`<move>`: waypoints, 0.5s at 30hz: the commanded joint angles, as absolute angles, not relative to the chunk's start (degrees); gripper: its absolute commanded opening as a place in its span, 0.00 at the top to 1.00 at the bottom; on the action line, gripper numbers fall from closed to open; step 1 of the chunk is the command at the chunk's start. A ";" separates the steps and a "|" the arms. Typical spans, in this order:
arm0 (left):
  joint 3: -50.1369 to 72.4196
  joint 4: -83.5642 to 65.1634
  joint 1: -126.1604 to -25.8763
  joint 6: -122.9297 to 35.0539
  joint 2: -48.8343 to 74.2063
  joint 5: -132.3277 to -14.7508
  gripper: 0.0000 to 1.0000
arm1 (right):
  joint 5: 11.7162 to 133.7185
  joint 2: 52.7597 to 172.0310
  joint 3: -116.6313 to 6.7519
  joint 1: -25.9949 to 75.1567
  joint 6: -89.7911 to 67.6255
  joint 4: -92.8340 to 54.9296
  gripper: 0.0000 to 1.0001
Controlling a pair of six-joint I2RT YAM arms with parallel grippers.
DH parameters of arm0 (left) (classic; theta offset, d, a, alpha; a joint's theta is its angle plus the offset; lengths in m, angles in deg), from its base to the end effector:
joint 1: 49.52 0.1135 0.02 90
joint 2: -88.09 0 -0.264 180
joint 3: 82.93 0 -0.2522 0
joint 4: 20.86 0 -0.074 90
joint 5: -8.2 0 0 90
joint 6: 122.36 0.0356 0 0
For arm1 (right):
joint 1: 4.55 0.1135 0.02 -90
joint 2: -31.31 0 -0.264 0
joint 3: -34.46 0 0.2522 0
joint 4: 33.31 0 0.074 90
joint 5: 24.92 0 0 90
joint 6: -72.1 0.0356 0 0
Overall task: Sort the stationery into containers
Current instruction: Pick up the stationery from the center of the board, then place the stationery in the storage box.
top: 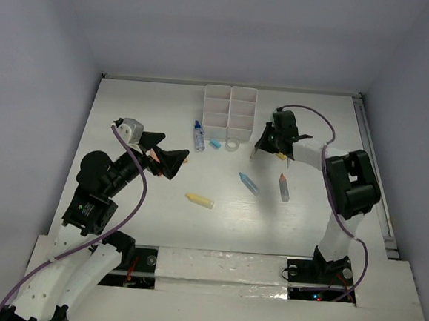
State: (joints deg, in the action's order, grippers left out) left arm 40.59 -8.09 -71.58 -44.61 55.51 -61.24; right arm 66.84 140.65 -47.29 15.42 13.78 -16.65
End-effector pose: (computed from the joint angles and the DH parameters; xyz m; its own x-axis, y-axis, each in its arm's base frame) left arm 0.1190 -0.0617 0.3786 0.0325 -0.2275 -0.9732 0.6937 0.7061 -0.1419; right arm 0.3845 0.1409 0.1693 -0.7482 0.2866 -0.5983 0.0363 0.9182 0.3944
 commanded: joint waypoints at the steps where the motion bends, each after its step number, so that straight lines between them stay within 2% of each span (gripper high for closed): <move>1: 40.33 -10.70 -71.76 -44.22 55.22 -60.71 0.01 | 65.78 133.98 -45.84 15.84 12.25 -21.39 1.00; 8: 40.33 -10.61 -71.76 -44.31 54.61 -60.97 0.01 | 65.78 125.27 -47.24 15.84 10.67 -21.66 1.00; 15: 40.33 -10.53 -71.76 -44.58 53.20 -62.72 0.01 | 65.69 129.04 -57.08 15.84 8.65 -29.29 1.00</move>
State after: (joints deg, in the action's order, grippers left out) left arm 40.59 -8.11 -71.58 -44.65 53.79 -61.77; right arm 66.73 127.08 -51.64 15.42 10.77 -21.39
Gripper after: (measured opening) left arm 0.990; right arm 0.197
